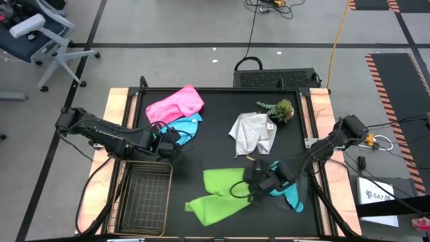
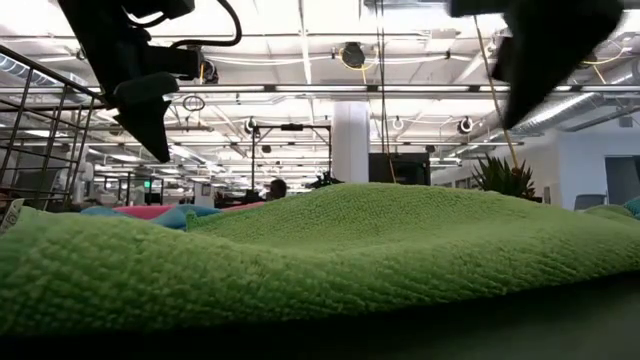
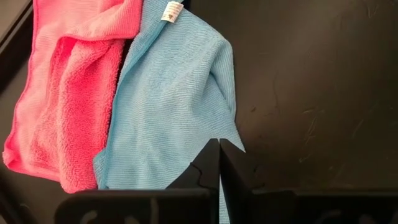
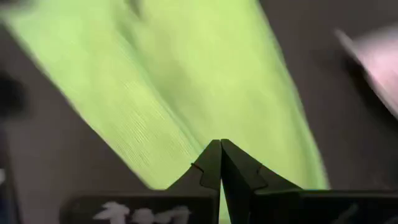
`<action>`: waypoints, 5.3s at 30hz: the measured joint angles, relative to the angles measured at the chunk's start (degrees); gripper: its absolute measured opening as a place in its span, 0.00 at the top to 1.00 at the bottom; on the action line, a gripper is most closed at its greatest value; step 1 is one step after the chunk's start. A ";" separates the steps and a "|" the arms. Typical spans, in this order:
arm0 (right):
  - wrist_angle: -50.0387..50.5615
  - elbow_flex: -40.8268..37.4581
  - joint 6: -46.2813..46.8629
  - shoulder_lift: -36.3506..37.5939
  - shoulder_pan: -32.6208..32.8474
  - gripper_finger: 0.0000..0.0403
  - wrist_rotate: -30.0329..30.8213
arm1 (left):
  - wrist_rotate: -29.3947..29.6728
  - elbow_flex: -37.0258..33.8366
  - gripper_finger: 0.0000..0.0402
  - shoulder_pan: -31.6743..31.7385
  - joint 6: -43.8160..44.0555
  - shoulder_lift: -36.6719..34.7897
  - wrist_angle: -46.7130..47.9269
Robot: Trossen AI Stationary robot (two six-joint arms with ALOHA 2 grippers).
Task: Fold microfiber towels
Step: Adjust the microfiber cloths, then fold the gray microfiber cloth
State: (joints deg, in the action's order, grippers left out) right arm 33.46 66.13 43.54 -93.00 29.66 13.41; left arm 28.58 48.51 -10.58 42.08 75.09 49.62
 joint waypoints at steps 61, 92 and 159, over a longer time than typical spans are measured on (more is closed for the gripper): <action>23.68 -4.30 21.37 7.68 6.98 1.00 -1.35 | -1.58 0.23 0.96 2.83 -42.42 8.12 -45.34; 2.82 -11.60 -28.16 3.08 -20.80 0.72 7.47 | 13.12 21.67 0.96 -3.11 -23.05 13.73 10.14; -4.13 -36.61 -5.08 33.93 -40.89 0.53 1.31 | 12.20 20.96 0.96 4.23 -24.10 13.73 -1.98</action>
State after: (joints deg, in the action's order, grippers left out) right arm 29.33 29.52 38.46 -59.07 -11.23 14.72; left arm 40.78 69.47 -6.35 17.97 88.82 47.64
